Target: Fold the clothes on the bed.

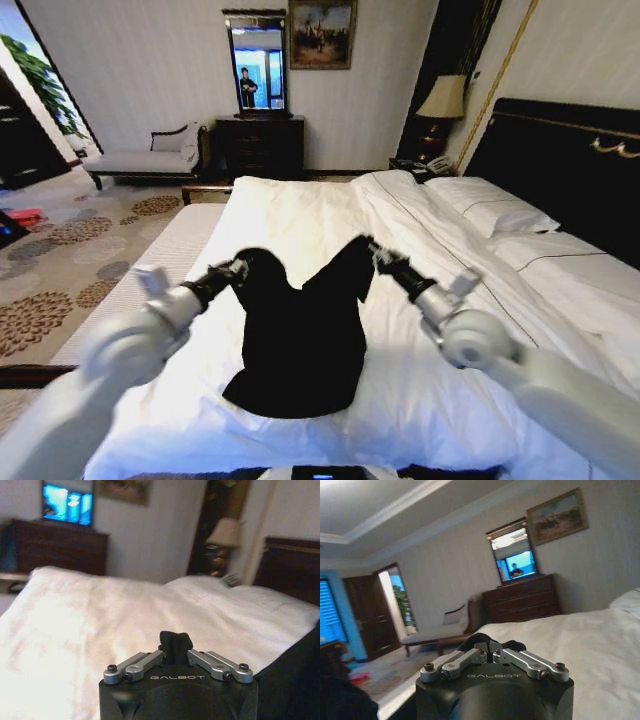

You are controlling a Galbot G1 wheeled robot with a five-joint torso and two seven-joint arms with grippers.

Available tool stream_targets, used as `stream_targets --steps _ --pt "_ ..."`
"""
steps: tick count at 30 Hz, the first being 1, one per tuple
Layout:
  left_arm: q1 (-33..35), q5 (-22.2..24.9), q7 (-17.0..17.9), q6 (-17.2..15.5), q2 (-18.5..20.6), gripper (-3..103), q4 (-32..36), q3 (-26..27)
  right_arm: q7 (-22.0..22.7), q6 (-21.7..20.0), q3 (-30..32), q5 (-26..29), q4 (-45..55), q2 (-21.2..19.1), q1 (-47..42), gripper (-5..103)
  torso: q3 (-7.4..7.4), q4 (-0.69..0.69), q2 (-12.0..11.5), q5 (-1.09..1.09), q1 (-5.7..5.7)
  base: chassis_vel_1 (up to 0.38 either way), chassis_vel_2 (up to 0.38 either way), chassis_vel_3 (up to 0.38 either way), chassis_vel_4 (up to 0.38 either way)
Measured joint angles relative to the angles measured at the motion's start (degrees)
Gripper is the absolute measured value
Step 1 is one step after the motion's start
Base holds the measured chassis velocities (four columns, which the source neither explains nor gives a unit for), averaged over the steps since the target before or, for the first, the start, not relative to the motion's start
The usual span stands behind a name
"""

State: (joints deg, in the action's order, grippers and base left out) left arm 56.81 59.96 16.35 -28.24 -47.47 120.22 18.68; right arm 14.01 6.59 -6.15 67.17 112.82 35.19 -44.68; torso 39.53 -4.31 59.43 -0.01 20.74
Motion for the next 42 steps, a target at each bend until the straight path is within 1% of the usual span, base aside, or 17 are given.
stream_targets --steps 2,4,5,7,10,11,14,15,16,18,20,21,22,24,25,34,42 --pt "-3.62 -1.13 0.11 1.31 -3.2 2 -5.5 -2.9 -0.09 1.4 -4.07 -1.34 -5.78 3.72 4.3 0 0.0 0.01 0.0 -0.03 -0.01 0.0 0.0 0.0 0.0" --pt "-7.07 -1.75 0.3 2.61 -5.87 2 -10.05 -5.32 -0.12 2.45 -7.12 -1.72 -11.36 7.76 8.02 0 -0.01 0.01 0.0 0.01 -0.01 0.0 0.0 0.0 0.0" --pt "-7.07 -1.75 0.3 2.61 -5.87 2 -10.05 -5.32 -0.12 2.45 -7.12 -1.72 -11.36 7.76 8.02 0 -0.01 0.01 0.0 0.01 -0.01 0.0 0.0 0.0 0.0" --pt "-10.45 -2.59 0.37 3.72 -8.15 2 -14.99 -7.6 -0.23 3.17 -9.28 -2.47 -17.06 11.21 10.84 0 -0.01 -0.02 0.0 0.02 0.0 0.0 0.0 0.0 0.0" --pt "-13.65 -3.56 0.4 4.67 -10.49 2 -20.68 -9.3 -0.57 4.05 -11.27 -4.19 -24.51 14.69 13.67 0 -0.01 -0.01 0.0 0.01 0.0 0.0 0.0 0.0 0.0" --pt "-13.65 -3.56 0.4 4.67 -10.49 2 -20.68 -9.3 -0.57 4.05 -11.27 -4.19 -24.51 14.69 13.67 0 -0.01 -0.01 0.0 0.01 0.0 0.0 0.0 0.0 0.0" --pt "-17.91 -5.19 0.93 5.59 -13.93 2 -28.55 -11.07 -0.8 5.1 -12.53 -6.41 -34.07 19.57 16.44 0 -0.01 -0.02 0.0 0.0 0.0 0.0 0.0 0.0 0.0" --pt "-18.83 -5.81 1.03 5.83 -14.68 2 -30.3 -11.42 -0.79 5.34 -12.58 -6.94 -36.29 20.92 16.97 0 -0.01 -0.02 0.0 0.0 -0.01 0.0 0.0 0.0 0.0" --pt "-18.83 -5.81 1.03 5.83 -14.68 2 -30.3 -11.42 -0.79 5.34 -12.58 -6.94 -36.29 20.92 16.97 0 -0.01 -0.02 0.0 0.0 -0.01 0.0 0.0 0.0 0.0" --pt "-20.98 -8.04 1.05 6.65 -16.8 2 -34.95 -12.1 -0.87 5.85 -12.61 -8.47 -42.15 24.57 18.06 0 -0.01 -0.03 0.01 0.01 -0.01 0.0 0.0 0.0 0.0" --pt "-21.43 -8.59 1.02 6.82 -17.29 2 -36.19 -12.16 -0.92 6.01 -12.61 -8.92 -43.74 25.59 18.31 0 -0.01 -0.03 0.0 0.01 -0.01 0.0 0.0 0.0 0.0" --pt "-22.26 -9.55 0.86 7.31 -18.28 2 -38.78 -12.01 -1.08 6.4 -12.59 -9.95 -47.04 27.9 18.75 0 -0.01 -0.03 0.01 0.01 0.0 0.0 0.0 0.0 0.0" --pt "-22.99 -10.48 0.5 8.04 -19.48 2 -42.53 -10.78 -1.24 7.03 -11.86 -10.84 -51.73 31.31 19.35 0 -0.01 -0.01 0.01 0.0 -0.01 0.0 0.0 0.0 0.0" --pt "-23.44 -10.85 0.35 8.48 -19.99 2 -44.72 -10.02 -1.25 7.58 -11.16 -11.42 -54.55 33.34 19.81 0 -0.02 0.0 0.01 0.01 -0.02 0.0 0.0 0.0 0.0" --pt "-23.44 -10.85 0.35 8.48 -19.99 2 -44.72 -10.02 -1.25 7.58 -11.16 -11.42 -54.55 33.34 19.81 0 -0.02 0.0 0.01 0.01 -0.02 0.0 0.0 0.0 0.0" --pt "-25.62 -12.52 -0.29 10.22 -22.22 2 -51.28 -8.57 -1.25 9.87 -8.32 -13.84 -62.88 38.65 22.63 0 -0.02 -0.01 0.01 0.01 -0.02 0.0 0.0 0.0 0.0" --pt "-28.02 -14.3 -0.74 11.35 -24.53 2 -55.19 -8.61 -0.55 10.43 -7.02 -15.42 -67.02 40.55 24.27 0 -0.02 -0.02 0.01 0.01 -0.02 0.0 0.0 0.0 0.0"
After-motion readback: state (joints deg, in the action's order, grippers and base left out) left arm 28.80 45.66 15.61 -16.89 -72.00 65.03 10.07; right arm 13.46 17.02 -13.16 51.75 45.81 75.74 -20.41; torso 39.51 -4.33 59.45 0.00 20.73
